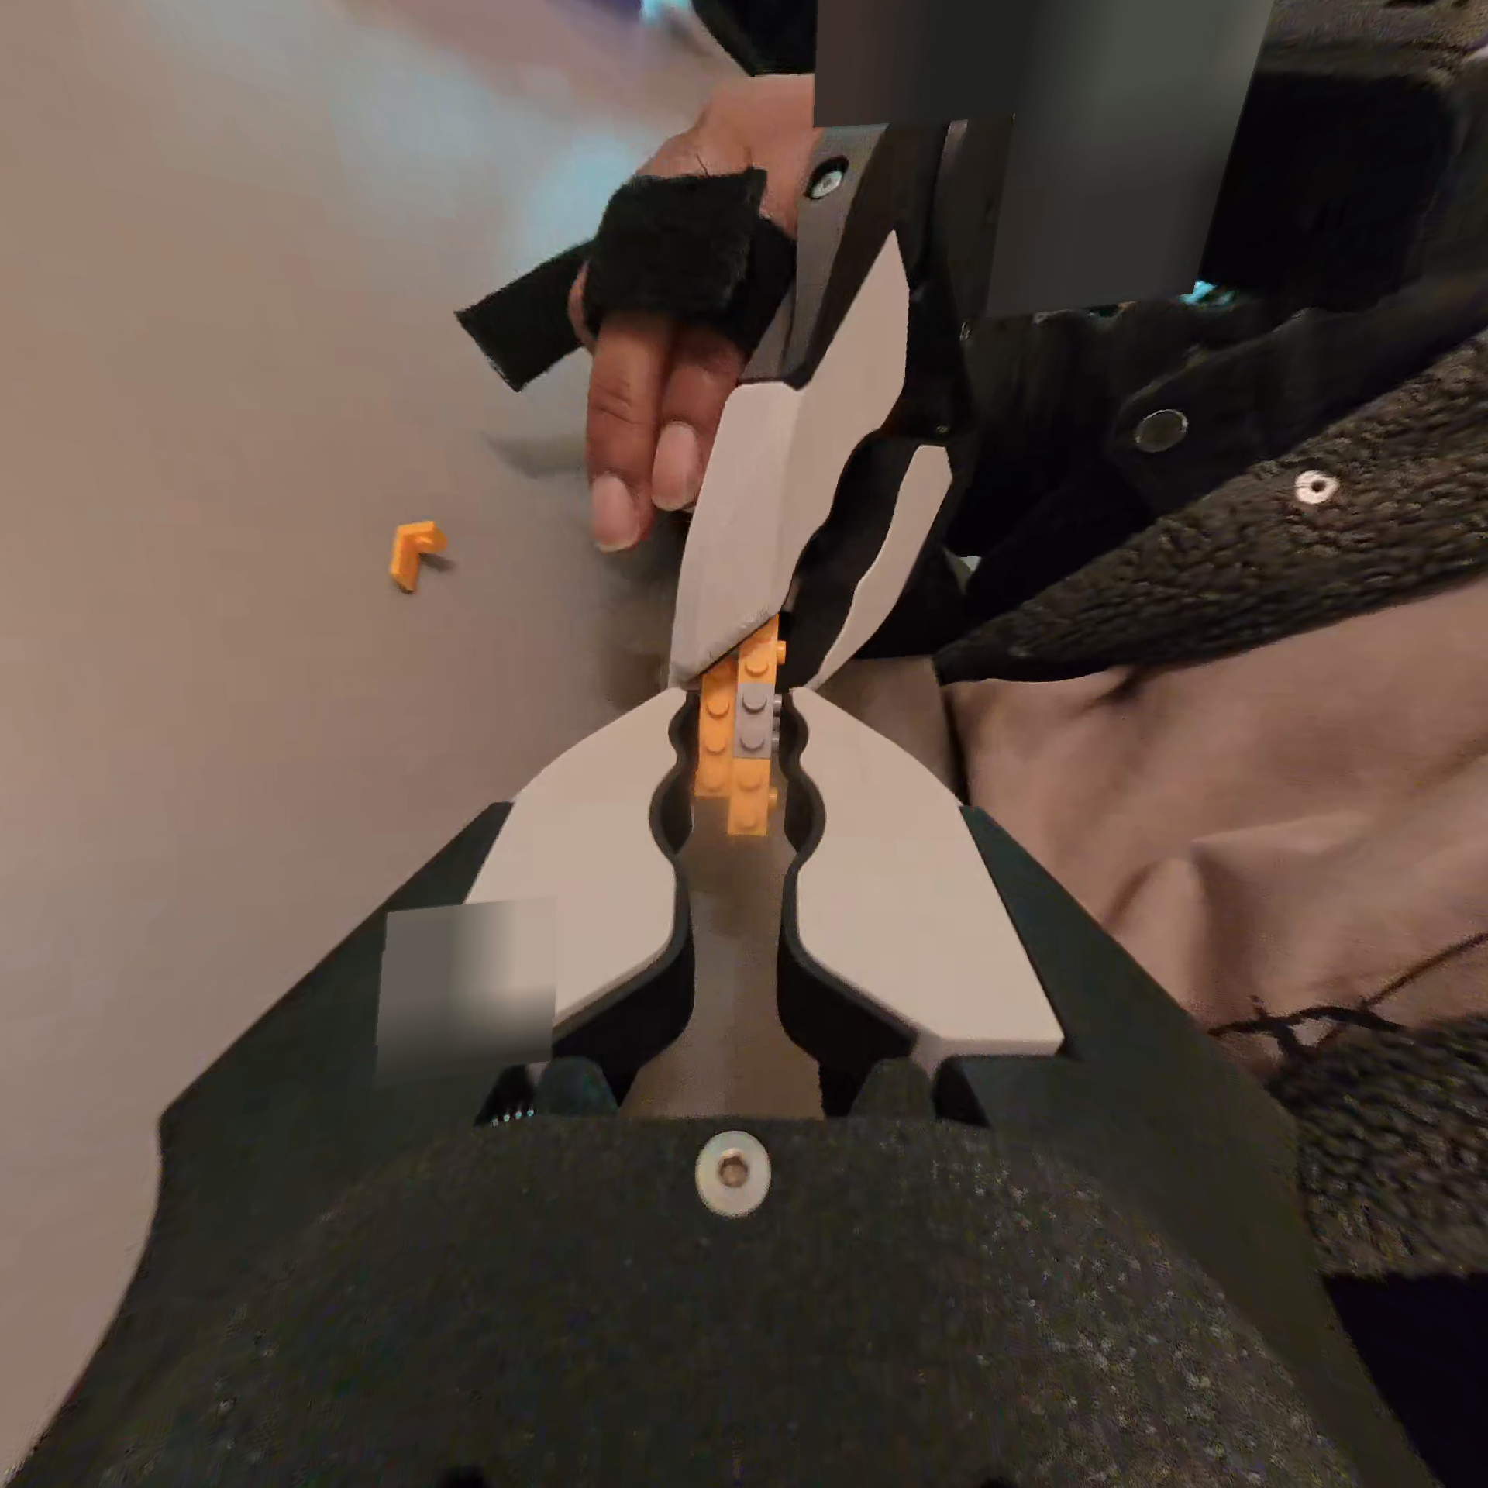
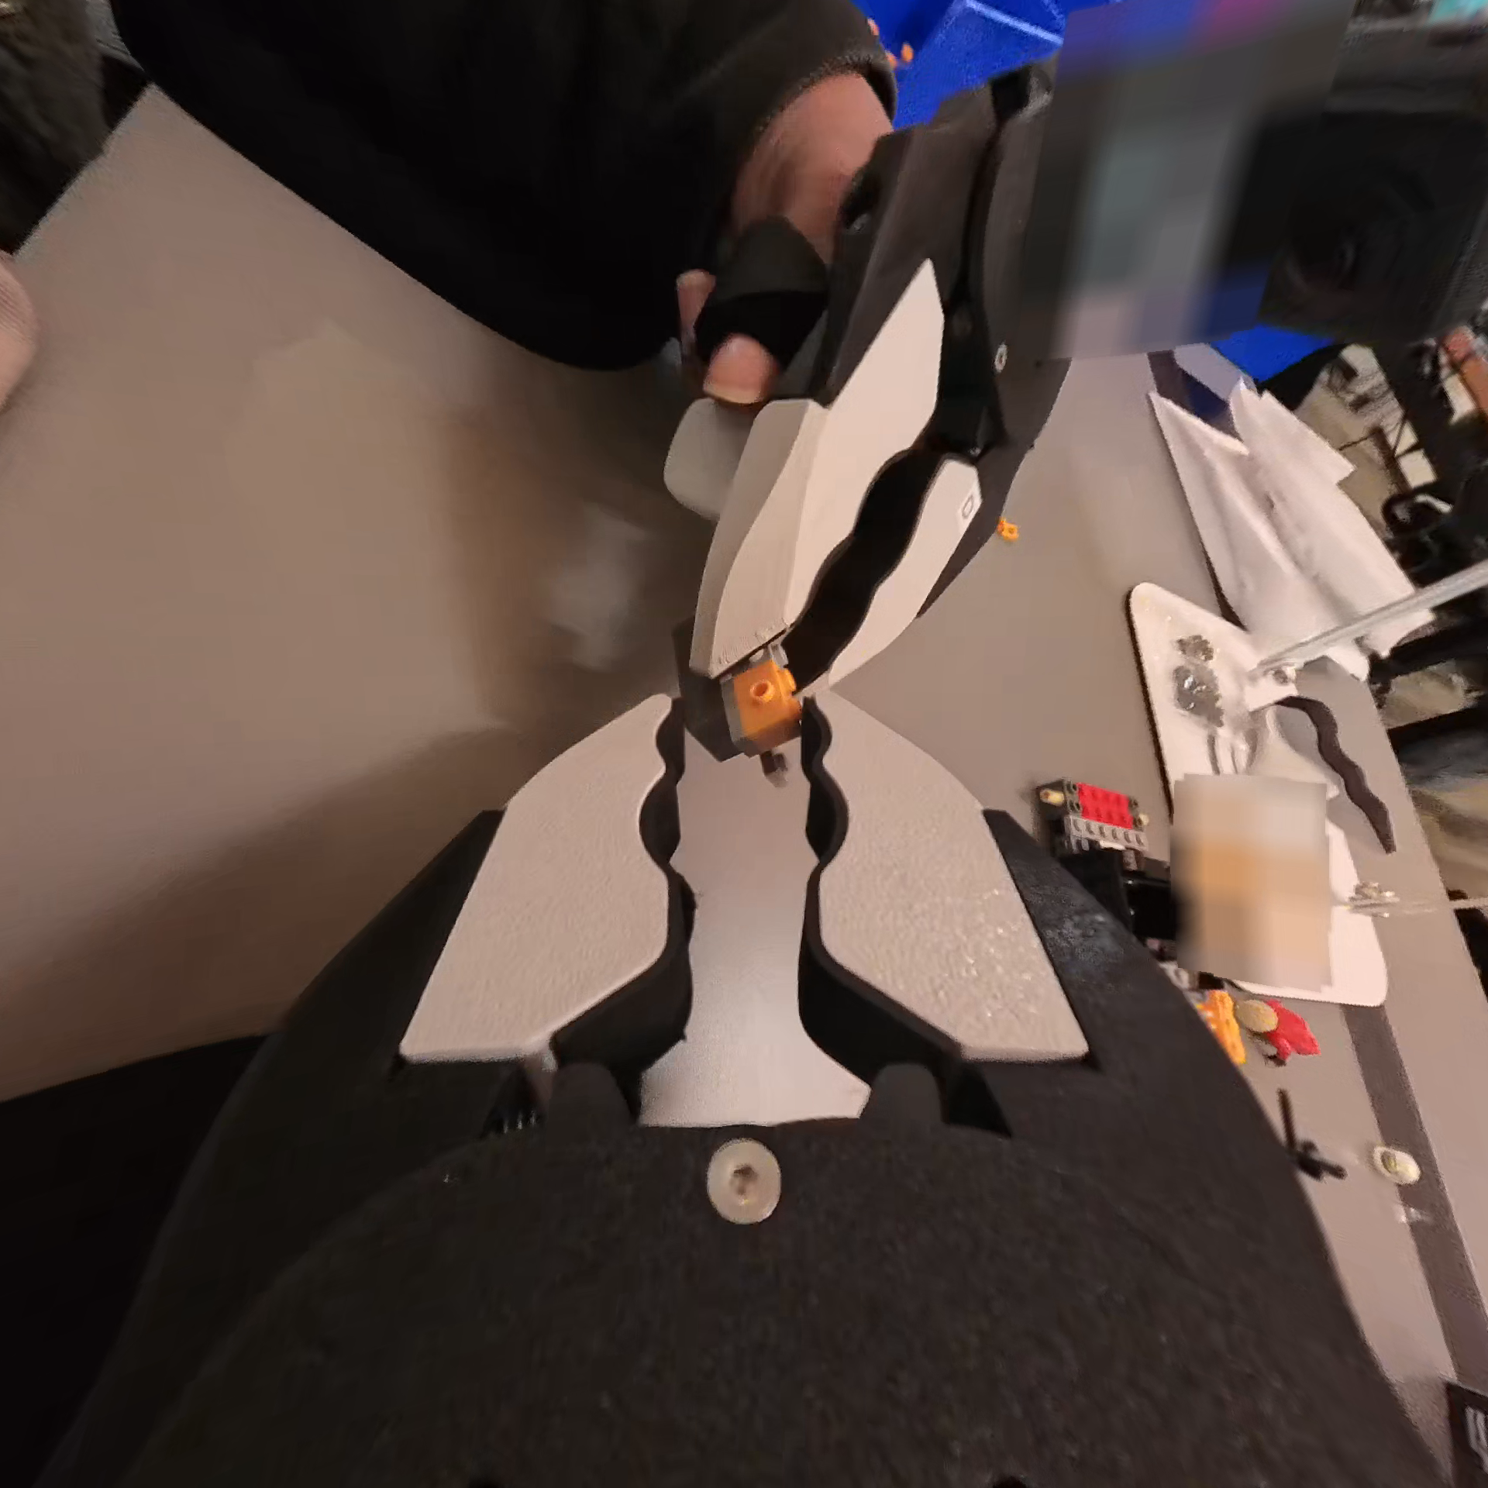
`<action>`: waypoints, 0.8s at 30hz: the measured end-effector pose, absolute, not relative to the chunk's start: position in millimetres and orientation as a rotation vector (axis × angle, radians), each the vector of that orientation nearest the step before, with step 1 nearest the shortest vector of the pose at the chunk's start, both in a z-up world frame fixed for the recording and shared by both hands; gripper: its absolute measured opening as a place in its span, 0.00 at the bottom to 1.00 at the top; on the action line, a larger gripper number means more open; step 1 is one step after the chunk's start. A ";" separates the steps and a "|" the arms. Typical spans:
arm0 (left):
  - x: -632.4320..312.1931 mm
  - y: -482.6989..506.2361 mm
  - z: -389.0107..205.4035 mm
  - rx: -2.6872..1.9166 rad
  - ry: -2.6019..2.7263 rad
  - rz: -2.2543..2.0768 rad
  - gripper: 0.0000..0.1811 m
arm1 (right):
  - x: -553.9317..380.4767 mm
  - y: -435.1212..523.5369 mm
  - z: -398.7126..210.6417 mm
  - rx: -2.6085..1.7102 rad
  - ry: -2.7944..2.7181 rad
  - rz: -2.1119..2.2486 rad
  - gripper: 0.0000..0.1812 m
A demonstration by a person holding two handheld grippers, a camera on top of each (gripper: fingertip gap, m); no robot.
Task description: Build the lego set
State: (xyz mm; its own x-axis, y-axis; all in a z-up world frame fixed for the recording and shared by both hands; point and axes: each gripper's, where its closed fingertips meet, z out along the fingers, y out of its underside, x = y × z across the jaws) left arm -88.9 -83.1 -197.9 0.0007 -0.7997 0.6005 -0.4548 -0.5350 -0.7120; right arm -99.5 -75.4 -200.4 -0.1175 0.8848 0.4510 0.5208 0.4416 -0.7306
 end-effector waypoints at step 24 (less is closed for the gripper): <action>-88.9 -29.3 -168.2 -1.191 1.507 0.075 0.16 | -90.2 -43.2 -165.9 -1.914 -0.916 1.812 0.15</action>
